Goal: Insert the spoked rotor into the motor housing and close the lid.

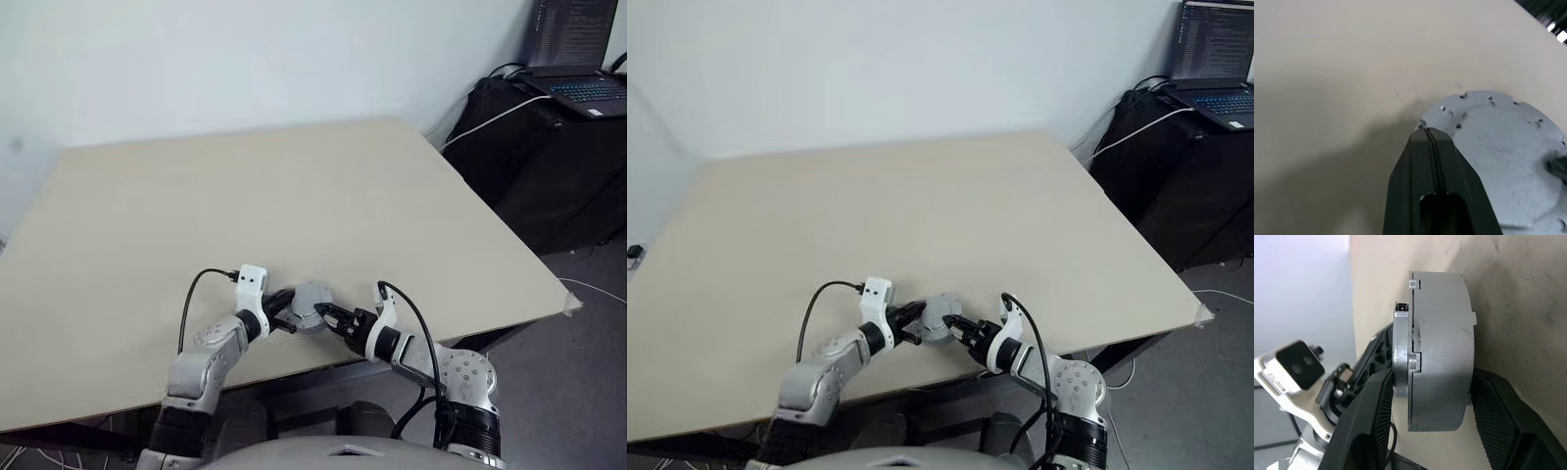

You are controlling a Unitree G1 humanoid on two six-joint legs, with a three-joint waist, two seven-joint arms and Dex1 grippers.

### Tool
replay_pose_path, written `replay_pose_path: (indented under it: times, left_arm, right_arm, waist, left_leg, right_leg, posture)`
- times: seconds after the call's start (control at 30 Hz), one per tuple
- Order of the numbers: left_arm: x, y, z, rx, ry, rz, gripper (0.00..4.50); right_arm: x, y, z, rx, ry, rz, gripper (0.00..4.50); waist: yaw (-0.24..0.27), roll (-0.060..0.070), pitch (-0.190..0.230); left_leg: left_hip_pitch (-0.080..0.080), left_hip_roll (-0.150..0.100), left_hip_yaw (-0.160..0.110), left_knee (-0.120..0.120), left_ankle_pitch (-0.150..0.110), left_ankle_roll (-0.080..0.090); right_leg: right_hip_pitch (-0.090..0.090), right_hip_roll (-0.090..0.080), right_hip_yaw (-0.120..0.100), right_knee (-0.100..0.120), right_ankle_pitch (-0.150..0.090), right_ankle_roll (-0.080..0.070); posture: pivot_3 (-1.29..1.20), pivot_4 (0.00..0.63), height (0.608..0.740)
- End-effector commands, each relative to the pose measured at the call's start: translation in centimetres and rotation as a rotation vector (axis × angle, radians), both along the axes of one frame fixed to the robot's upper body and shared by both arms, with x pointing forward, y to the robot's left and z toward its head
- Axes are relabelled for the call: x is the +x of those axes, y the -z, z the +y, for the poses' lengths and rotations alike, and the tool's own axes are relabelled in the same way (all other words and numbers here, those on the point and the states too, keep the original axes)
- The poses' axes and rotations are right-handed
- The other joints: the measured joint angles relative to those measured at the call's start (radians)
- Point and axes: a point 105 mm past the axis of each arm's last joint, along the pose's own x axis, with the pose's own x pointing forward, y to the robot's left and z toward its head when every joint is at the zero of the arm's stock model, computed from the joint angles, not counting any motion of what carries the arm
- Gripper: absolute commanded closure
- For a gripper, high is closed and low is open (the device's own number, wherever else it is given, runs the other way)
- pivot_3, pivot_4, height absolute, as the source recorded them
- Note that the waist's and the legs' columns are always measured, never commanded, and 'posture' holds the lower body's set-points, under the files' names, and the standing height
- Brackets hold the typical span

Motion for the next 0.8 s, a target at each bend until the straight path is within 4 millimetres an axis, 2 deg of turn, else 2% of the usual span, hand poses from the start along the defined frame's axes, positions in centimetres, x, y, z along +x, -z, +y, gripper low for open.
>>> replay_pose_path:
  times: [0.03, 0.2, 0.37, 0.5, 0.6, 0.8]
  left_arm:
    - [0.2, -3.1, -0.8, -0.128, -0.022, -0.104, 4.5]
    - [0.2, -5.9, 2.0, -0.306, -0.234, -0.21, 4.5]
    - [-1.5, -5.8, 3.6, -0.603, -0.363, -0.076, 4.5]
    - [-3.1, -5.6, 3.8, -0.805, -0.409, 0.02, 4.5]
    - [-4.0, -5.4, 3.4, -0.912, -0.41, 0.079, 3.89]
    - [-4.7, -4.6, 2.9, -0.978, -0.444, 0.15, 1.95]
  right_arm:
    - [0.1, -0.9, 1.3, 0.043, -0.02, -0.028, 2.4]
    - [0.2, -1.1, 0.8, 0.055, 0.007, -0.033, 2.4]
    - [0.6, -2.0, 0.5, 0.107, 0.039, -0.064, 2.41]
    - [0.9, -3.3, 0.5, 0.157, 0.048, -0.11, 2.41]
    - [1.4, -4.0, 0.5, 0.177, 0.061, -0.132, 2.42]
    - [1.8, -4.7, 0.7, 0.198, 0.064, -0.15, 2.42]
  waist:
    - [0.0, 0.0, 0.002]
    - [-0.002, -0.001, 0.006]
    - [-0.002, 0.0, 0.009]
    - [-0.004, -0.005, 0.015]
    - [-0.004, -0.006, 0.017]
    - [-0.009, -0.005, 0.018]
  left_leg:
    - [0.0, 0.0, 0.0, 0.0, 0.0, 0.0]
    - [-0.001, 0.0, 0.0, 0.0, 0.0, 0.0]
    - [-0.001, 0.001, -0.001, 0.0, -0.001, -0.001]
    - [-0.002, 0.001, -0.001, 0.0, -0.001, -0.001]
    - [-0.003, 0.0, -0.002, 0.001, -0.001, 0.0]
    - [-0.003, 0.001, -0.002, 0.001, -0.001, -0.001]
  right_leg:
    - [0.0, 0.0, 0.0, 0.0, 0.0, 0.0]
    - [-0.001, 0.0, 0.0, 0.0, 0.0, 0.0]
    - [-0.001, 0.001, -0.001, 0.0, -0.001, -0.001]
    - [-0.001, 0.001, -0.001, -0.001, -0.002, 0.0]
    - [-0.001, 0.0, -0.001, -0.001, -0.002, 0.0]
    - [-0.001, 0.001, -0.001, -0.001, -0.002, 0.0]
  posture:
    - [0.0, 0.0, 0.74]
    - [0.0, 0.0, 0.74]
    - [0.0, 0.0, 0.74]
    - [0.0, 0.0, 0.74]
    - [0.0, 0.0, 0.74]
    - [0.0, 0.0, 0.74]
